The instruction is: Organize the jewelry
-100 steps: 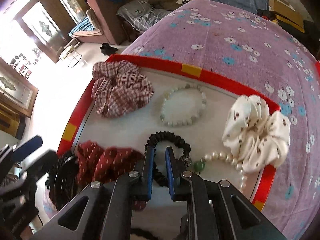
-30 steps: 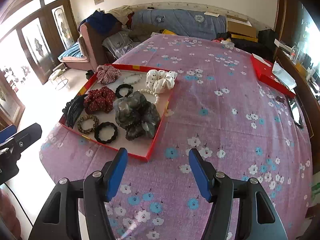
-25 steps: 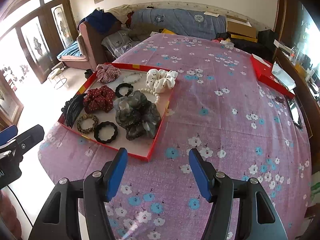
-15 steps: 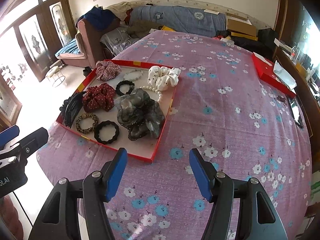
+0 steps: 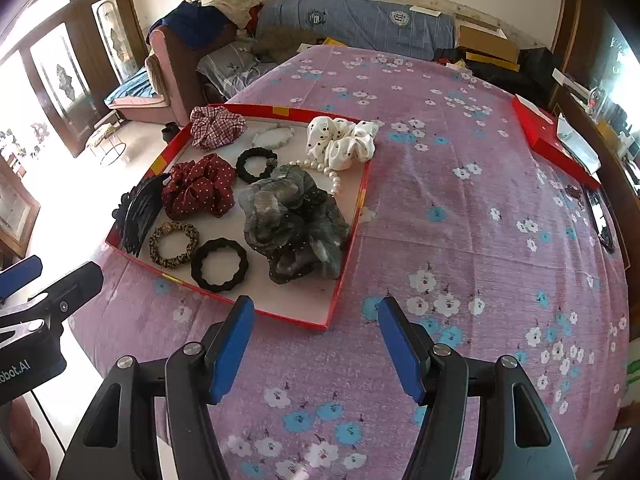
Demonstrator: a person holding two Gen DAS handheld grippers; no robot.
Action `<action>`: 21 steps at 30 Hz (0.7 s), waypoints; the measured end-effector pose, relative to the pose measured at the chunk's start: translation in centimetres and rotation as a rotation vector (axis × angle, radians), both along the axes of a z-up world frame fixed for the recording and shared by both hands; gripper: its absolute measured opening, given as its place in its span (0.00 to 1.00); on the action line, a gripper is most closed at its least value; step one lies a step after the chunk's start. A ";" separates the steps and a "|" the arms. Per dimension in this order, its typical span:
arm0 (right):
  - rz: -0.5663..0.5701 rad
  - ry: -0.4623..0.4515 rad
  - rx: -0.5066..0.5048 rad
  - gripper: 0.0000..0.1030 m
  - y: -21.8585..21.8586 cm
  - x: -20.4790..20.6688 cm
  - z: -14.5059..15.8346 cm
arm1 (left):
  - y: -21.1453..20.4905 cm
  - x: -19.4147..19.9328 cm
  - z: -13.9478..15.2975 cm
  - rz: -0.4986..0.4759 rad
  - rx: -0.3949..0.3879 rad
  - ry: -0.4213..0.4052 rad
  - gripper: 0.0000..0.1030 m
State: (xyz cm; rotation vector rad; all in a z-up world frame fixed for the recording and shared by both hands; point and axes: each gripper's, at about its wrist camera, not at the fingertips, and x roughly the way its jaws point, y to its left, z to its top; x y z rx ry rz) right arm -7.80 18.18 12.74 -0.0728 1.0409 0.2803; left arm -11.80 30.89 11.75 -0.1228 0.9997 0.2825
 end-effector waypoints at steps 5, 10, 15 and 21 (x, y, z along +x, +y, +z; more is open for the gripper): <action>-0.011 0.014 -0.005 0.67 0.9 0.5 -0.4 | 0.8 0.7 -0.5 -0.011 -0.004 0.013 0.96; -0.028 0.025 -0.012 0.67 1.5 1.2 -0.8 | 1.7 1.4 -1.0 -0.020 -0.014 0.026 0.96; -0.042 0.033 -0.018 0.67 2.1 1.7 -1.0 | 2.6 2.2 -1.5 -0.027 -0.024 0.037 0.96; -0.050 0.044 -0.025 0.67 2.7 2.2 -1.3 | 3.3 3.0 -2.0 -0.036 -0.035 0.051 0.96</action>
